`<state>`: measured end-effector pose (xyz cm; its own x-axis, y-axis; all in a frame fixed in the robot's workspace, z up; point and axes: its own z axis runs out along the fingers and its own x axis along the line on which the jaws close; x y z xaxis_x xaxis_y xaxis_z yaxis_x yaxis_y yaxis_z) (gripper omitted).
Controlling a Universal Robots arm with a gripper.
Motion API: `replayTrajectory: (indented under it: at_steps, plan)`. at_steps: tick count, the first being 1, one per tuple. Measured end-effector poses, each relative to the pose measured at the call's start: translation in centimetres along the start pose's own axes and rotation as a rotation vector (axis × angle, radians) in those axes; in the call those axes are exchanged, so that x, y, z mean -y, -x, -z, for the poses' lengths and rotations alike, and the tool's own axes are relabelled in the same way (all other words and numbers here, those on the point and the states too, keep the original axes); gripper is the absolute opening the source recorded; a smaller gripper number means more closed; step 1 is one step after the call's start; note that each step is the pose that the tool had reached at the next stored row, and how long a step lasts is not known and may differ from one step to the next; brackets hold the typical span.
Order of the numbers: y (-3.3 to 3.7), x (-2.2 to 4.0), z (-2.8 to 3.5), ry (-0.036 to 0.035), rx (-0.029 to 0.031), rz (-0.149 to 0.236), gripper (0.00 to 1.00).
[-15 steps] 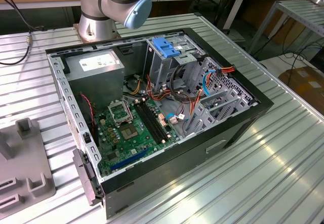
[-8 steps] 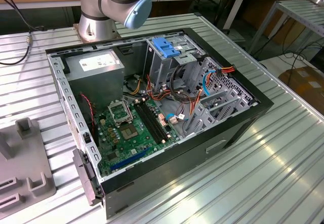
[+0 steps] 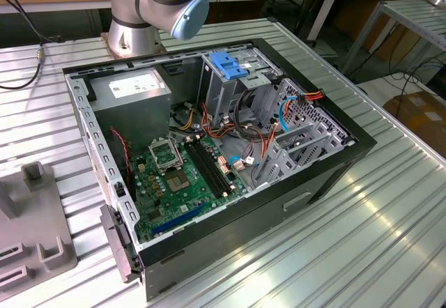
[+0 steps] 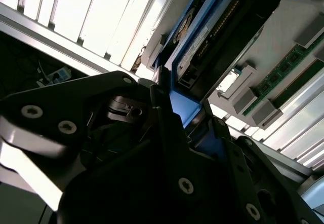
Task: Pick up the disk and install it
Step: 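Pick up the disk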
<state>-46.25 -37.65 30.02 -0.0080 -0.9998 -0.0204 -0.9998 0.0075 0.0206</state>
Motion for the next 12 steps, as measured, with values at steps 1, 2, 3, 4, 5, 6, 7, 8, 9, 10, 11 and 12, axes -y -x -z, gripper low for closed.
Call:
replayTrajectory:
  at_steps: [1,2,3,4,5,6,7,8,9,10,11,12]
  plan:
    - [0.0,0.0,0.0,0.0001,0.0,0.0,0.37]
    - [0.0,0.0,0.0,0.0001,0.0,0.0,0.37]
    - [0.0,0.0,0.0,0.0,0.0,0.0,0.37]
    - [0.0,0.0,0.0,0.0,0.0,0.0,0.37]
    - [0.0,0.0,0.01,-0.0002,0.0001,0.0,0.37]
    - [0.0,0.0,0.11,-0.0005,0.0003,0.0,0.37]
    - [0.01,0.0,0.23,-0.0003,0.0002,0.0,0.37]
    - [0.01,-0.01,0.36,-0.0001,0.0001,0.0,0.37]
    - [0.01,-0.01,0.56,-0.0001,0.0002,0.0,0.37]
    - [0.02,-0.01,0.74,0.0,0.0001,0.0,0.37]
    - [0.02,-0.02,1.05,0.0,0.0001,0.0,0.37]
    - [0.02,-0.02,1.3,-0.0001,0.0001,0.0,0.37]
